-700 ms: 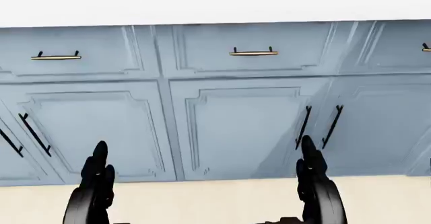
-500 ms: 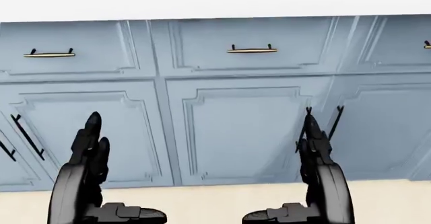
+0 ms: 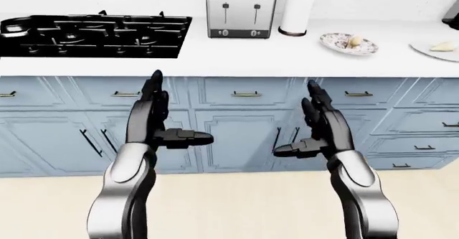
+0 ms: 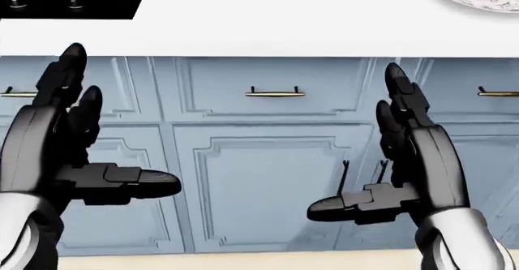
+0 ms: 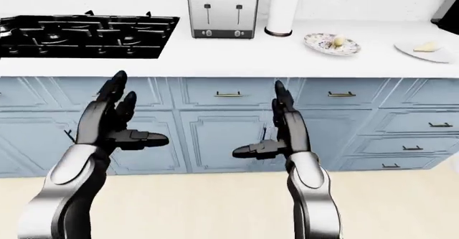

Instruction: Move the dessert items from the plate to the tray.

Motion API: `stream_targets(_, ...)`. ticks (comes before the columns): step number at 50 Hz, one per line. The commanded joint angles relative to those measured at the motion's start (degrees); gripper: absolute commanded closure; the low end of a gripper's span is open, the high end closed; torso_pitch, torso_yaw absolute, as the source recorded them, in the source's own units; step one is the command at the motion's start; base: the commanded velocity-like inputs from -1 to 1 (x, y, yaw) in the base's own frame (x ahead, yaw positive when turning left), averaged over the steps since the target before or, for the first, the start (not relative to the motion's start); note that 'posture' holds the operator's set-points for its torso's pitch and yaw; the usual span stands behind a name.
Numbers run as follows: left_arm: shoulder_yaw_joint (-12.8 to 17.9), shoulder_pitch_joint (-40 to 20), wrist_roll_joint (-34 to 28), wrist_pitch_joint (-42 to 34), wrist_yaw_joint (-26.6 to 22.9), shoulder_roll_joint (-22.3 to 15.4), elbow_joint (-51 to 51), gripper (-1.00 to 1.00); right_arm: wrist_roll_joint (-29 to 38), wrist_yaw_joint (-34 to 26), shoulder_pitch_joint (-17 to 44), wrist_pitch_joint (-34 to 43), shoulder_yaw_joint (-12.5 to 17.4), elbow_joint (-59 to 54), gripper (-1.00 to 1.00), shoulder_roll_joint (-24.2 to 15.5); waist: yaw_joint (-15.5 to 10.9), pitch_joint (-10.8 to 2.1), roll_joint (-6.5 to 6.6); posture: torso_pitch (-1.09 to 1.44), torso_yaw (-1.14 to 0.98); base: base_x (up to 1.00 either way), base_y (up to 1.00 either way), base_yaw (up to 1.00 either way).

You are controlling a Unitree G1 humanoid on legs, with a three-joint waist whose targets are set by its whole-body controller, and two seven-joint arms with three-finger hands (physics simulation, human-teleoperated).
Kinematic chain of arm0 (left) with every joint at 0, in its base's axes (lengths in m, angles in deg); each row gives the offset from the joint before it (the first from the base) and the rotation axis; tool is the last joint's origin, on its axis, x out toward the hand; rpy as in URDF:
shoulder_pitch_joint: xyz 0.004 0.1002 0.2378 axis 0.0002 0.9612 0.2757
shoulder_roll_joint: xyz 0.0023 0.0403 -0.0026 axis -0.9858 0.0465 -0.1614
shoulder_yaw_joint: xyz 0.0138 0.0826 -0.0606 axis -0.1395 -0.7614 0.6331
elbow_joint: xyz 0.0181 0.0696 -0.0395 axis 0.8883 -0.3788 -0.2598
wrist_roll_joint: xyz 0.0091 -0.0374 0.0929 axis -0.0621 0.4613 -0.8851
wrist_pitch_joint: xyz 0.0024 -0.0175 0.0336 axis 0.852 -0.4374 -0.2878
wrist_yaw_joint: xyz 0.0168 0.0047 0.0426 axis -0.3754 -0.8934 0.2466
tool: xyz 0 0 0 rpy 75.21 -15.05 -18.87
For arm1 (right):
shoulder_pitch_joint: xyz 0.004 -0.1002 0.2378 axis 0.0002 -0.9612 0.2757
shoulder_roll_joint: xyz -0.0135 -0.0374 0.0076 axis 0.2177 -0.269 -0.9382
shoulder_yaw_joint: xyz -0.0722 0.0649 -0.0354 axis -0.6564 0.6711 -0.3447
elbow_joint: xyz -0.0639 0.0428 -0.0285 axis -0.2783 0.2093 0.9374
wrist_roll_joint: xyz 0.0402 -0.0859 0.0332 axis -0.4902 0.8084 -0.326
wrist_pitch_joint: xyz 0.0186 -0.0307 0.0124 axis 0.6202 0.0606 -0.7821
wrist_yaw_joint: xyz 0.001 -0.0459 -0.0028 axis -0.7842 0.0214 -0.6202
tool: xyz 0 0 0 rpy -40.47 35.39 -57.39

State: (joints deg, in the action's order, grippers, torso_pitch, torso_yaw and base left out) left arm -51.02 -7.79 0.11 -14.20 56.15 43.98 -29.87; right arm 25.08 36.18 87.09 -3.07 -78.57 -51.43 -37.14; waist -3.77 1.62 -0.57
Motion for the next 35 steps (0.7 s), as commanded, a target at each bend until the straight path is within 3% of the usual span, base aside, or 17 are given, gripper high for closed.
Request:
stream_targets(1, -0.30, -1.71, 0.96, -0.51, 0.18, -0.11, 1.75, -1.00, -0.10, -0.03, 1.22, 0.02, 1.19, 2.28, -1.00, -0.75, 0.22, -0.63, 0.23, 0.00, 0.00, 0.45, -0.63, 0.00)
stream_targets(3, -0.08, -2.51, 1.47, -1.84, 0.37, -0.41, 2.53, -1.00, -0.31, -0.13, 1.61, 1.05, 1.35, 3.24, -1.00, -0.92, 0.28, -1.33, -2.75, 0.00, 0.00, 0.45, -0.62, 0.00)
stream_targets(4, 0.02, -2.86, 1.65, -2.25, 0.47, -0.59, 2.77, -1.00, -0.43, -0.25, 1.74, 1.02, 1.58, 3.22, -1.00, -1.03, 0.78, -2.22, -6.00, 0.00, 0.00, 0.45, -0.63, 0.00)
stream_targets(5, 0.21, -3.43, 1.90, -2.93, 0.56, -0.81, 3.03, -1.00, -0.64, -0.36, 1.76, 1.37, 1.81, 3.59, -1.00, -1.13, 1.60, -0.92, -3.62, 0.00, 0.00, 0.45, -0.62, 0.00)
stream_targets(7, 0.58, -4.40, 2.38, -4.19, 0.87, -1.16, 3.59, -1.00, -0.94, -0.46, 2.04, 2.12, 2.16, 4.29, -1.00, -1.38, 1.98, -0.20, -3.47, 0.00, 0.00, 0.45, -0.62, 0.00)
stream_targets(11, 0.74, -5.93, 3.01, -6.62, 1.40, -1.74, 5.12, -1.00, -1.59, -0.73, 2.42, 3.86, 2.83, 6.11, -1.00, -1.86, 3.12, 0.52, -1.10, 0.00, 0.00, 0.45, -0.62, 0.00)
stream_targets(15, 1.56, -8.20, 4.20, -9.66, 1.98, -2.28, 6.39, -1.00, -2.43, -1.06, 3.45, 6.63, 3.78, 8.63, -1.00, -2.75, 4.01, 0.46, 0.96, 0.00, 0.00, 0.46, -0.62, 0.00)
stream_targets(17, 1.90, -8.94, 4.78, -10.56, 2.24, -2.60, 6.74, -1.00, -2.87, -1.21, 3.75, 7.83, 4.40, 9.86, -1.00, -3.18, 3.50, -0.58, 3.13, 0.00, 0.00, 0.46, -0.61, 0.00)
stream_targets(18, 2.15, -9.77, 5.14, -11.57, 2.51, -2.83, 7.09, -1.00, -3.16, -1.31, 3.96, 8.35, 4.79, 10.31, -1.00, -3.41, 3.28, 1.35, 2.32, 0.00, 0.00, 0.45, -0.61, 0.00)
stream_targets(19, 2.38, -10.43, 5.50, -12.32, 2.69, -3.08, 7.34, -1.00, -3.45, -1.36, 4.23, 9.30, 5.22, 11.18, -1.00, -3.74, 3.30, 1.38, 2.98, 0.00, 0.00, 0.46, -0.61, 0.00)
stream_targets(21, 2.72, -11.34, 6.19, -13.64, 3.08, -3.46, 8.09, -1.00, -4.36, -1.52, 4.85, 11.40, 6.18, 13.23, -1.00, -4.33, 2.75, -0.56, 3.09, 0.00, 0.00, 0.46, -0.61, 0.00)
stream_targets(26, 3.37, -13.82, 7.61, -15.97, 4.02, -4.33, 8.55, -1.00, -6.38, -1.52, 6.33, 15.10, 8.24, 16.09, -1.00, -5.91, 1.58, -0.37, 2.60, 0.00, 0.00, 0.41, -0.69, 0.00)
stream_targets(28, 3.84, -15.11, 8.43, -18.14, 4.54, -4.60, 9.56, -1.00, -7.03, -1.37, 6.97, 16.41, 8.88, 16.93, -1.00, -6.48, 1.65, -0.87, 0.68, 0.00, 0.00, 0.35, -0.72, 0.00)
stream_targets(30, 3.95, -15.58, 8.91, -18.36, 4.80, -4.85, 9.49, -1.00, -7.65, -1.28, 7.54, 17.27, 9.52, 17.42, -1.00, -7.08, 2.10, -2.02, -3.87, 0.00, 0.00, 0.36, -0.72, 0.00)
stream_targets(31, 3.97, -15.81, 9.16, -18.70, 4.99, -4.93, 9.64, -1.00, -7.95, -1.26, 7.75, 17.55, 9.83, 17.60, -1.00, -7.36, 2.31, -2.53, -4.35, 0.00, 0.00, 0.37, -0.72, 0.00)
stream_targets(33, 4.34, -16.72, 9.82, -20.23, 5.45, -5.10, 10.36, -1.00, -8.73, -0.98, 8.31, 18.94, 10.47, 18.65, -1.00, -7.89, 2.91, 0.49, -3.60, 0.00, 0.00, 0.35, -0.72, 0.00)
stream_targets(35, 4.45, -16.94, 10.21, -20.19, 5.62, -5.29, 10.17, -1.00, -9.24, -0.92, 8.66, 19.48, 10.87, 18.97, -1.00, -8.39, 3.24, 0.10, -2.72, 0.00, 0.00, 0.33, -0.72, 0.00)
